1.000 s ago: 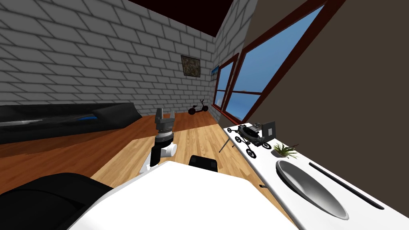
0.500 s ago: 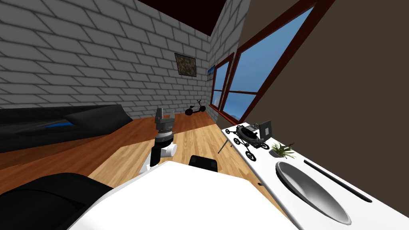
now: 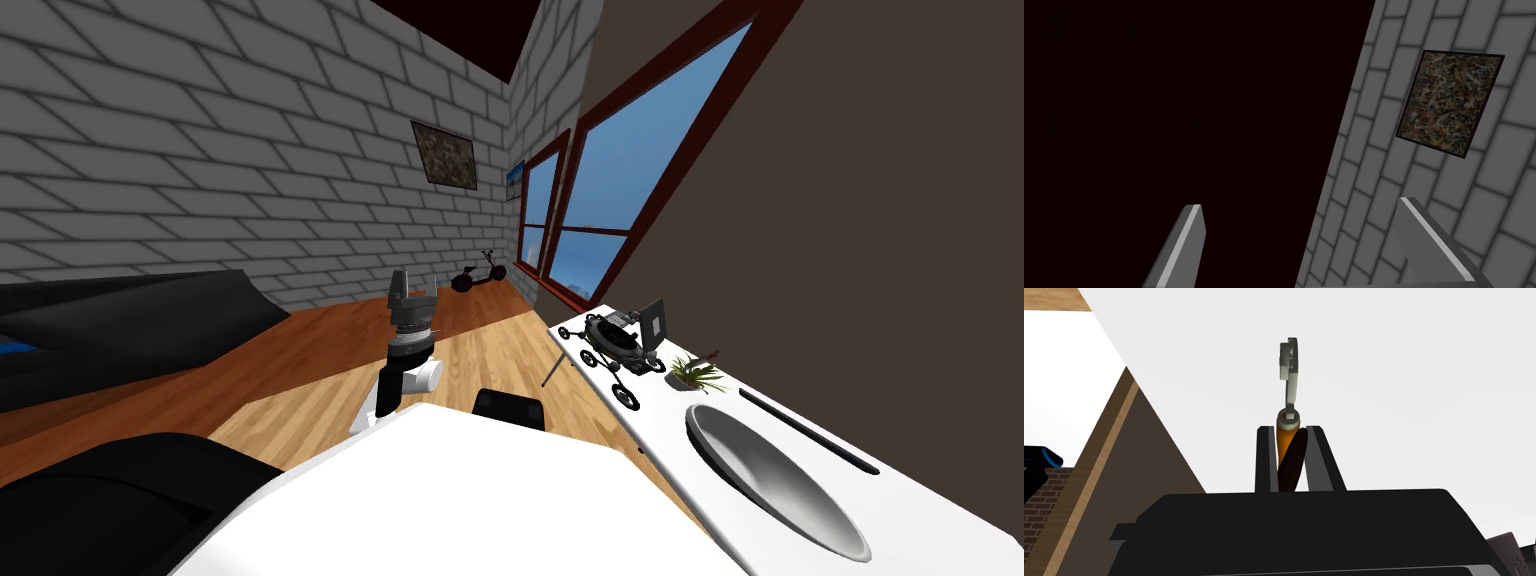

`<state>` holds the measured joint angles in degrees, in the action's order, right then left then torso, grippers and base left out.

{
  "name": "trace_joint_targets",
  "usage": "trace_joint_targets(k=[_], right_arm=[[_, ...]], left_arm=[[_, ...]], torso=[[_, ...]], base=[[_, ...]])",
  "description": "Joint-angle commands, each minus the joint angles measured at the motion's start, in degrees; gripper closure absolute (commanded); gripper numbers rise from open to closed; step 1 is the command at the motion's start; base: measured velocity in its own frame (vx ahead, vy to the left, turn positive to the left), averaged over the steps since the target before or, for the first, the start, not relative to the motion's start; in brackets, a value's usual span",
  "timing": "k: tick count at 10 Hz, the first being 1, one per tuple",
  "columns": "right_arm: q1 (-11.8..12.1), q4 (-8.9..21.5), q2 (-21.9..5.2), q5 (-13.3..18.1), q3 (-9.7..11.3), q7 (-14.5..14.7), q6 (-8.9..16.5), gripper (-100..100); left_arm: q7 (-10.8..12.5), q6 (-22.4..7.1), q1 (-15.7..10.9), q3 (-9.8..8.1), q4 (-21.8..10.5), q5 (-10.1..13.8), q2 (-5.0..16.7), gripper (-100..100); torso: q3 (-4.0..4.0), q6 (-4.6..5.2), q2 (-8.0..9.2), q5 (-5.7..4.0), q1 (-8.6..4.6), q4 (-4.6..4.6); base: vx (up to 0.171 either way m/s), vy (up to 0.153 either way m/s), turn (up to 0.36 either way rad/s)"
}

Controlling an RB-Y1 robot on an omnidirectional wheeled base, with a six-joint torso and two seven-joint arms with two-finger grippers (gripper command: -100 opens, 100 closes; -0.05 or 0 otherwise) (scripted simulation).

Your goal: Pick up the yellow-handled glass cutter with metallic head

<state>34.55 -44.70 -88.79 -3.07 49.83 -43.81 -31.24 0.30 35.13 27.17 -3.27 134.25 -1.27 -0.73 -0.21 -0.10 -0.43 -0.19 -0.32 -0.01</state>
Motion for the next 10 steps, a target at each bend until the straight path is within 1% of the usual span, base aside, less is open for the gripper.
trace_joint_targets(k=[1,2,3,4,5,6,7,8,9,10], right_arm=[[-0.1,-0.1,-0.1,-0.3,-0.1,2.2,0.0,100],[1.4,-1.1,-0.7,-3.0,-0.5,4.1,0.0,100],[1.4,-1.1,-0.7,-3.9,-0.5,5.7,0.0,100],[1.4,-1.1,-0.7,-3.9,-0.5,7.4,0.0,100],[2.9,-2.2,-1.2,-6.5,-0.8,9.0,0.0,100],[2.9,-2.2,-1.2,-7.5,-0.8,10.6,0.0,100],[2.9,-2.2,-1.2,-7.5,-0.8,12.2,0.0,100],[2.9,-2.2,-1.2,-7.5,-0.8,13.2,0.0,100],[3.0,-2.3,-1.2,-7.5,-0.8,12.3,0.1,100],[2.9,-2.3,-1.2,-7.5,-0.9,12.6,0.1,0]], left_arm=[[0.0,0.0,0.0,0.0,0.0,0.0,0.0,0],[0.0,0.0,0.0,0.0,0.0,0.0,0.0,0],[0.0,0.0,0.0,-0.01,0.0,0.0,0.0,0],[0.0,0.0,0.0,0.0,0.0,0.0,0.0,0],[0.0,0.0,0.0,0.0,0.0,0.0,0.0,0],[0.0,0.0,0.0,-0.01,0.0,0.0,0.0,0],[0.0,0.0,0.0,0.0,0.0,0.0,0.0,0],[0.0,0.0,0.0,0.0,0.0,0.0,0.0,0],[0.0,0.0,0.0,0.0,0.0,0.0,0.0,0],[0.0,0.0,0.0,0.0,0.0,0.0,0.0,0]], torso=[[0.0,0.0,0.0,0.0,0.0,0.0],[0.07,-0.05,0.12,0.01,-0.01,0.03],[0.02,0.34,0.05,0.02,0.02,-0.04],[-0.05,0.19,-0.07,0.01,0.11,-0.05],[-0.02,-0.04,-0.03,0.02,0.09,-0.02],[-0.07,0.19,-0.11,0.04,0.05,-0.06],[-0.08,0.1,-0.11,0.03,0.08,-0.06],[-0.02,-0.07,-0.03,0.03,0.06,-0.02],[0.05,-0.11,0.1,0.03,0.01,0.01],[0.11,-0.06,0.21,0.02,-0.02,0.02]], base=[[0.019,0.008,0.063],[0.111,0.002,-0.305],[0.168,0.029,-0.228],[0.092,0.024,-0.018],[0.14,0.001,-0.261],[0.147,0.018,-0.198],[0.078,0.019,-0.015],[0.025,0.007,0.041],[0.007,0.001,0.016],[0.0,0.0,0.0]])
